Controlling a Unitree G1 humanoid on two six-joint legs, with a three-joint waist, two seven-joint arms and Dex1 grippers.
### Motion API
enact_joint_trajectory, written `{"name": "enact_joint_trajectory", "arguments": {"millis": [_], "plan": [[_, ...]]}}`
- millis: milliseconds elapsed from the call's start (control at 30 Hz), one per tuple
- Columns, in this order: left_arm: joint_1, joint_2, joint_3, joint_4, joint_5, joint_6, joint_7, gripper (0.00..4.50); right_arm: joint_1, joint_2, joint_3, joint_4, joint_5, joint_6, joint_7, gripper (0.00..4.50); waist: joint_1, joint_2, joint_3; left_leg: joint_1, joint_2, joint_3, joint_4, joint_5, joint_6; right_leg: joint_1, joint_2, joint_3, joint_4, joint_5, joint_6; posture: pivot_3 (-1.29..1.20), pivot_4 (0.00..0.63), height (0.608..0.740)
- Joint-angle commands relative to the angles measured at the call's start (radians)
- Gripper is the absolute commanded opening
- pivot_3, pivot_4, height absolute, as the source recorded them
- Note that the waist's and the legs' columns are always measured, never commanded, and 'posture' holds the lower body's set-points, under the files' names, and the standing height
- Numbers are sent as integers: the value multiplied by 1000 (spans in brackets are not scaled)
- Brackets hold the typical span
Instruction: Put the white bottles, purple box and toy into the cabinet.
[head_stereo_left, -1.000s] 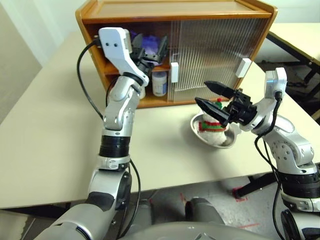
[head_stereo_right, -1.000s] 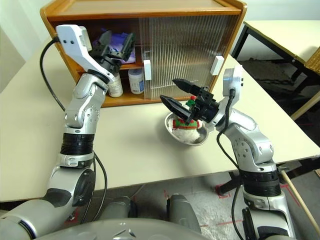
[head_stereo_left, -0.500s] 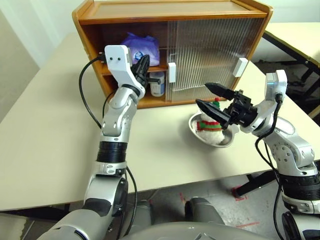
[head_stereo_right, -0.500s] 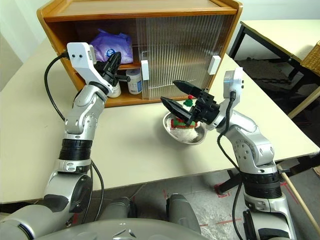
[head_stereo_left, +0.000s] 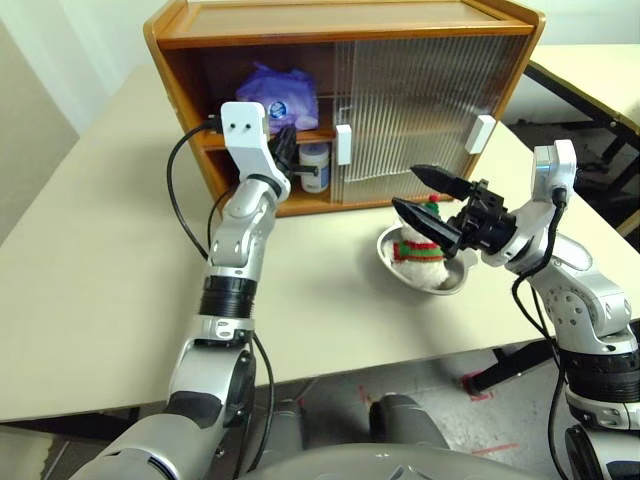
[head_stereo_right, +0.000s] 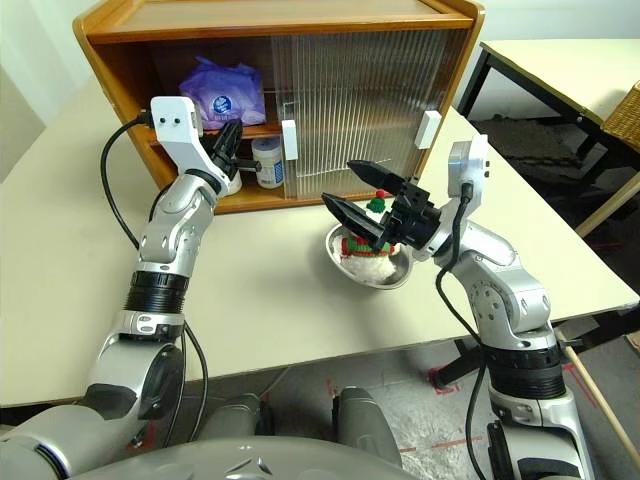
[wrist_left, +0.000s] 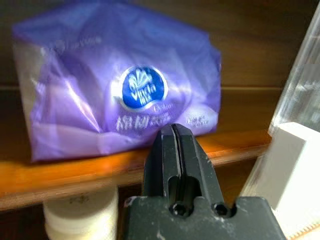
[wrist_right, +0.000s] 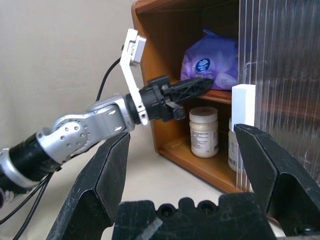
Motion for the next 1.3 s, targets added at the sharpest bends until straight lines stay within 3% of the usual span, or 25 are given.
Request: {"name": "enact_joint_trajectory", "arguments": {"millis": [33, 233, 367, 667, 800, 1100, 1300], "plan": [[-44, 10, 21, 107, 24, -61, 28, 50, 14, -9, -16, -19, -2, -10, -5, 4500, -1, 0, 0, 0, 0, 0, 0, 0, 0, 0, 0, 0, 0, 0, 0, -61, 0, 740], [-103, 12, 40, 224, 33, -139, 39, 50, 26, -12, -22, -28, 0, -11, -9, 4500, -1, 0, 0, -1, 0, 0, 0, 0, -1, 0, 0, 0, -1, 0, 0, -71, 0, 740], [-93, -3, 38, 199, -3, -145, -23, 50, 31, -16, -25, -29, 0, -11, -10, 4500, -2, 0, 0, -1, 0, 0, 0, 0, -1, 0, 0, 0, -1, 0, 0, -68, 0, 740], [82, 18, -32, -247, -133, 7, -239, 50, 3, -10, -10, 2, -5, -13, -2, 4500, -3, 0, 0, -1, 2, 1, 0, -1, -1, -1, 0, 1, 0, 1, -2, -30, 0, 740], [152, -17, -90, -414, -215, 84, -301, 50, -12, -3, 1, 13, -4, -8, 2, 4500, 0, 0, 0, 0, 2, 1, 0, -1, -1, 0, 0, 1, 0, 0, -1, -10, 0, 740], [152, -181, -218, -307, -80, -54, -216, 50, -36, -13, 11, 20, 3, 17, 14, 4500, 6, 0, 0, 1, -1, 1, 0, 1, 2, 1, 0, 1, -1, 0, 0, 4, 0, 740], [143, -224, -235, -166, 6, -154, -161, 50, -33, -22, 3, 15, 7, 28, 20, 4500, 4, 0, 0, 1, -1, 1, 0, 2, 3, 0, 3, 3, -1, 0, -1, 7, 0, 740]]}}
